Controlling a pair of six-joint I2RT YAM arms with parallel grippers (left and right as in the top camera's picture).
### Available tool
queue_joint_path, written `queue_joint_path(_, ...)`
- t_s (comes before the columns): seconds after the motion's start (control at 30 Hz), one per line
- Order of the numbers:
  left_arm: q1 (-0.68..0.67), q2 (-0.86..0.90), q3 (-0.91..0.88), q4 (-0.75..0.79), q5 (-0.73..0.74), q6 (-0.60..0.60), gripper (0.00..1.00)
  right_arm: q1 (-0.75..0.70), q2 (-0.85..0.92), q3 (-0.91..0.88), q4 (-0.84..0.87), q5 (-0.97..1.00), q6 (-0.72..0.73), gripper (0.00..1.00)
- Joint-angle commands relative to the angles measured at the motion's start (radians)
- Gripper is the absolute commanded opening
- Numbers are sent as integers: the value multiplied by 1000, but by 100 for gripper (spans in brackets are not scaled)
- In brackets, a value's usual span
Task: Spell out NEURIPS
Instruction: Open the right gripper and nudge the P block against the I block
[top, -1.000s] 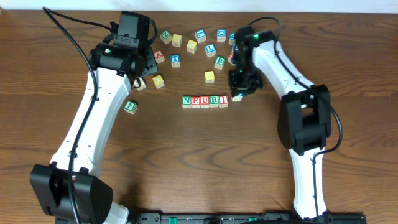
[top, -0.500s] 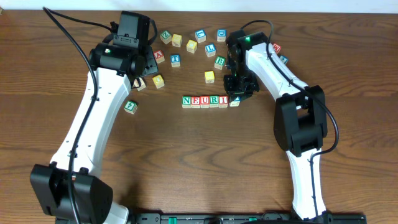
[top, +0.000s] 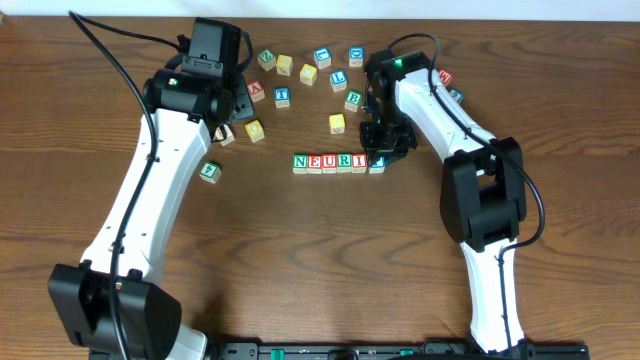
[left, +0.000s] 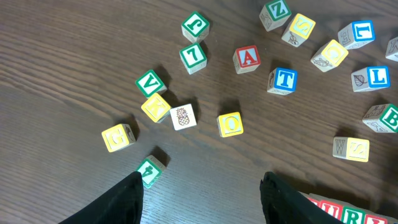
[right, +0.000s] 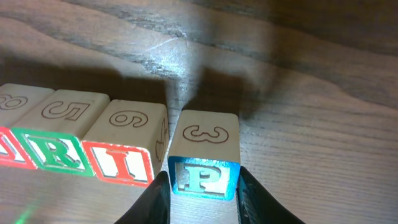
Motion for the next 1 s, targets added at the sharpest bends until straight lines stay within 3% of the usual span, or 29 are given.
queue_joint_path(0.0, 5, -4, 2, -3, -21, 10, 60, -3, -43, 34, -6, -15, -10, 30)
queue_joint_path(0.27, 5, -4, 2, -3, -21, 10, 60, -48, -122, 36, -18, 12, -10, 42)
queue_joint_path(0.63, 5, -4, 2, -3, -21, 10, 60, -58, -82, -21, 21, 82, -10, 22)
queue_joint_path(0.97, 5, -4, 2, -3, -21, 10, 60, -54, -81, -127, 101, 93, -10, 18)
